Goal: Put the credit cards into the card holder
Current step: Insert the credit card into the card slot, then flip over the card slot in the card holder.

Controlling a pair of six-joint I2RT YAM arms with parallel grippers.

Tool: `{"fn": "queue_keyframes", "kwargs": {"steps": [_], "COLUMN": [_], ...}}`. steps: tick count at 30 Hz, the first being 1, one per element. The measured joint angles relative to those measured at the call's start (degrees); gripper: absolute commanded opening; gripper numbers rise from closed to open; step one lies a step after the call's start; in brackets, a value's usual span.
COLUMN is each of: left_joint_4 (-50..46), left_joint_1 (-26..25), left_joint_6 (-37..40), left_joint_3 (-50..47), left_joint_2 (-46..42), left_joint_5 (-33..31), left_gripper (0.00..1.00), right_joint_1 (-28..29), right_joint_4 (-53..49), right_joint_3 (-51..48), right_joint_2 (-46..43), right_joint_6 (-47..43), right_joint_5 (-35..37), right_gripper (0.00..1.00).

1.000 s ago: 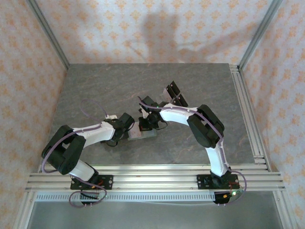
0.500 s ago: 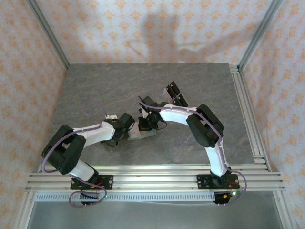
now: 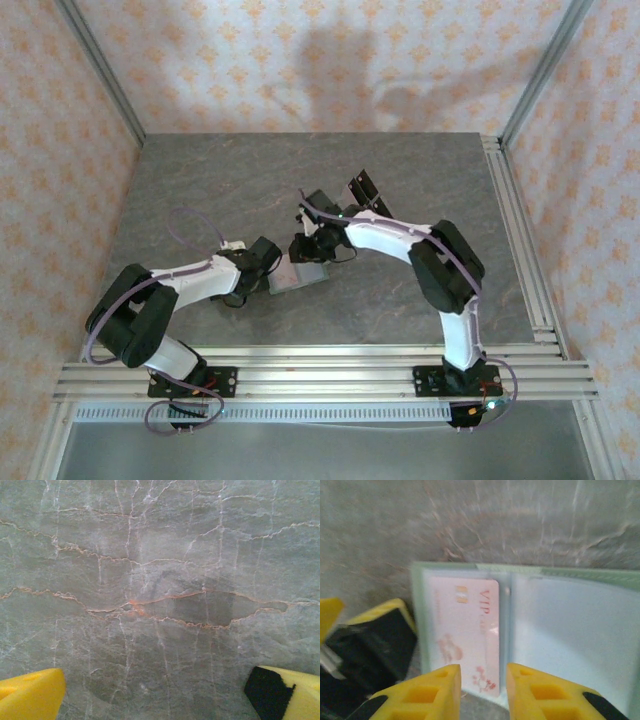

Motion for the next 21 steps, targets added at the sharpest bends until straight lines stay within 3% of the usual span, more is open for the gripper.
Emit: {"fn": "queue_keyframes", "kwargs": {"steps": [6,21], "left_joint_4": [-0.4,3.4], "left_joint_1": [0.0,-3.0], "left_joint_6": [1.1,2.7], "left_joint_3": [0.0,6.8], "left_joint_2": [-0.9,-0.5], "left_joint_5": [0.3,3.9], "left_gripper": [1.0,1.0], "right_joint_1": [-2.7,-2.9], "right_joint_4": [-2.3,-5.1], "right_joint_3": [0.0,-2.1], "right_joint_2": [-5.1,-2.1], "right_joint_6": [-2.0,-5.1], "right_joint_5": [3.9,6.8], "right_gripper": [0.38,0.38]}}
